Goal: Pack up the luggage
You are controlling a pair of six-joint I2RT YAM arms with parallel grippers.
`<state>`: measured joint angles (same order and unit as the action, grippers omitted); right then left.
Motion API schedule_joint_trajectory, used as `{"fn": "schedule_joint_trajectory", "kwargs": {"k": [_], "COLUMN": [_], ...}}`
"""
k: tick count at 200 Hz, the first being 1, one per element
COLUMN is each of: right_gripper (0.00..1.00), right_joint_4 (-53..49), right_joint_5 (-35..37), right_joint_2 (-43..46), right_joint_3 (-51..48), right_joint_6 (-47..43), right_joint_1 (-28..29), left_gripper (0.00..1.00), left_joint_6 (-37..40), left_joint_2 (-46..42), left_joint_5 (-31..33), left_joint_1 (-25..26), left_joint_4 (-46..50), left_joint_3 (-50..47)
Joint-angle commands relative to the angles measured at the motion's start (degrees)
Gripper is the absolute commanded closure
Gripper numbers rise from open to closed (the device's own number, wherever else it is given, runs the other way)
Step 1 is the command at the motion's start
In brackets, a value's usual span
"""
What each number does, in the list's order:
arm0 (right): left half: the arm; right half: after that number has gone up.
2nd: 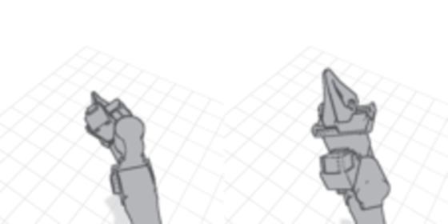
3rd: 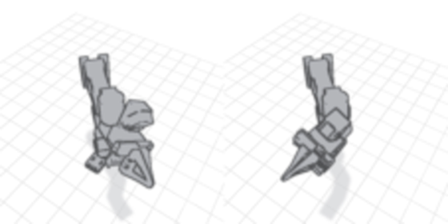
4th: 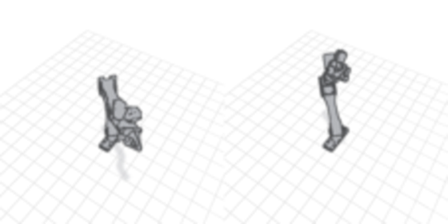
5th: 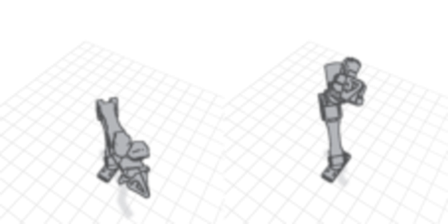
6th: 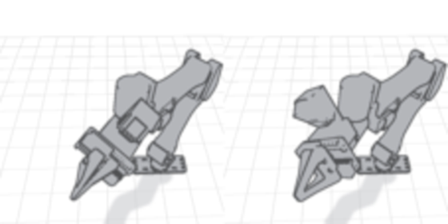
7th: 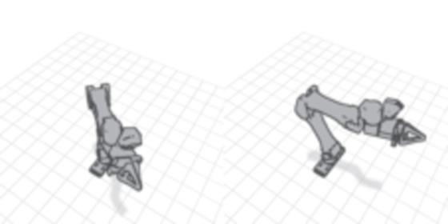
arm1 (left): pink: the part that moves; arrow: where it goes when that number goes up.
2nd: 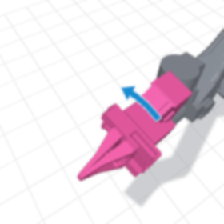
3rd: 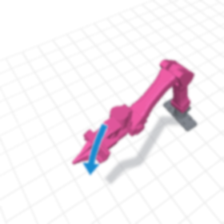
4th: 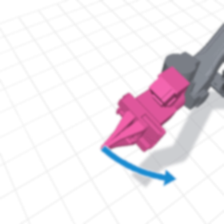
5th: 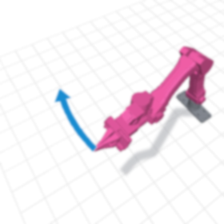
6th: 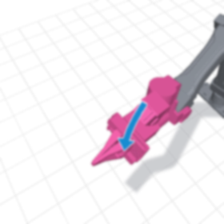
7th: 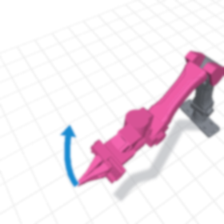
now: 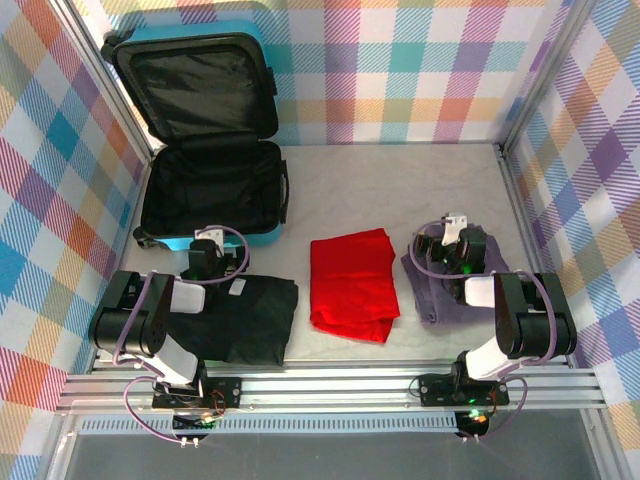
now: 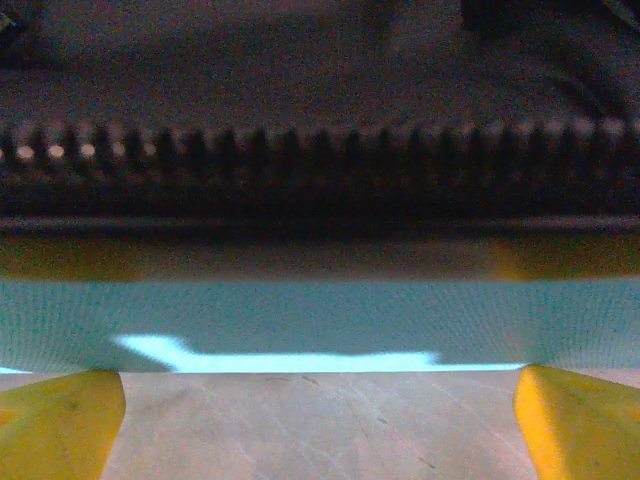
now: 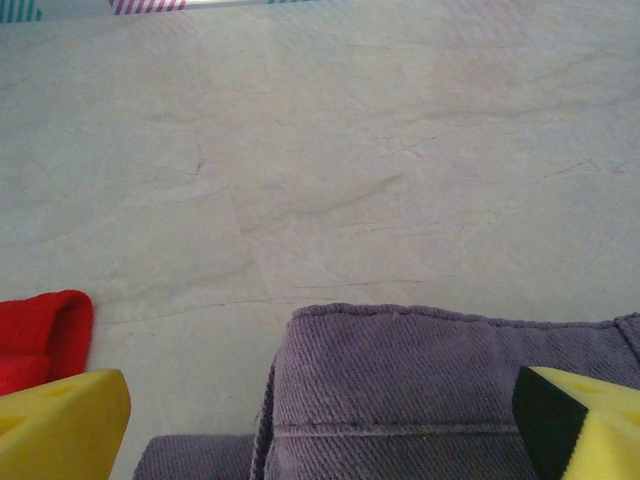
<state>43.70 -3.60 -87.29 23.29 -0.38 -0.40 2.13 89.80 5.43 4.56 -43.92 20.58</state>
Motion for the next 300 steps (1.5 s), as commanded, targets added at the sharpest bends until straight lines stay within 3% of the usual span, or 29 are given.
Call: {"fn": "schedule_joint_trajectory", "kwargs": {"k": [1,51,91,126,148,172,195,222,237,254,300], "right_gripper": [0.01,0.01,0.01,0.01,0.01,0.01,0.01,0.01,0.01,0.01,0.01], "right_joint_4": [-0.19,-5.25,-9.59,-13.74,-29.49,-48.38,-51.27,-58.19,-62.20,-65.81,-70.07], "right_joint_5": [1.20,5.10,6.74,6.76,7.61,6.60,-3.66,-7.74,-8.81,-8.23,-5.36], "right_joint_2": [0.85,5.82,9.04,14.88,17.67,16.78,19.25,20.01,20.13,20.64,20.37], "right_joint_3": [1.69,2.33,3.10,4.66,12.70,23.52,24.59,26.56,27.33,27.51,25.05], "right_joint_6": [0.95,2.40,2.71,4.01,6.59,9.83,13.28,17.54,17.29,18.19,23.00], "right_joint_1": [0.29,0.38,0.51,0.75,0.94,1.31,1.64,2.93,4.40,7.15,14.89], "left_gripper": [0.00,0.00,0.00,0.00,0.00,0.00,0.00,0.00,0.00,0.00,0.05], "left_joint_6": [0.24,0.95,2.37,-1.76,-5.40,-10.73,-11.07,-15.07,-19.50,-23.56,-30.84], "left_joint_2": [-0.85,-13.42,-28.63,-38.58,-42.12,-40.92,-36.29,-32.52,-30.55,-26.97,-14.71], "left_joint_5": [0.42,3.86,9.85,17.70,18.74,17.55,11.81,5.07,4.45,4.18,4.79], "left_joint_1": [-0.52,1.22,2.93,3.66,3.88,3.96,4.70,7.42,9.86,13.31,26.25], "left_joint_4": [-12.54,-7.89,6.83,15.22,26.09,41.92,52.50,57.53,59.39,67.76,82.37], "left_joint_3": [-1.46,-4.55,-2.13,0.34,6.15,17.66,28.47,35.49,38.20,41.95,47.84]}}
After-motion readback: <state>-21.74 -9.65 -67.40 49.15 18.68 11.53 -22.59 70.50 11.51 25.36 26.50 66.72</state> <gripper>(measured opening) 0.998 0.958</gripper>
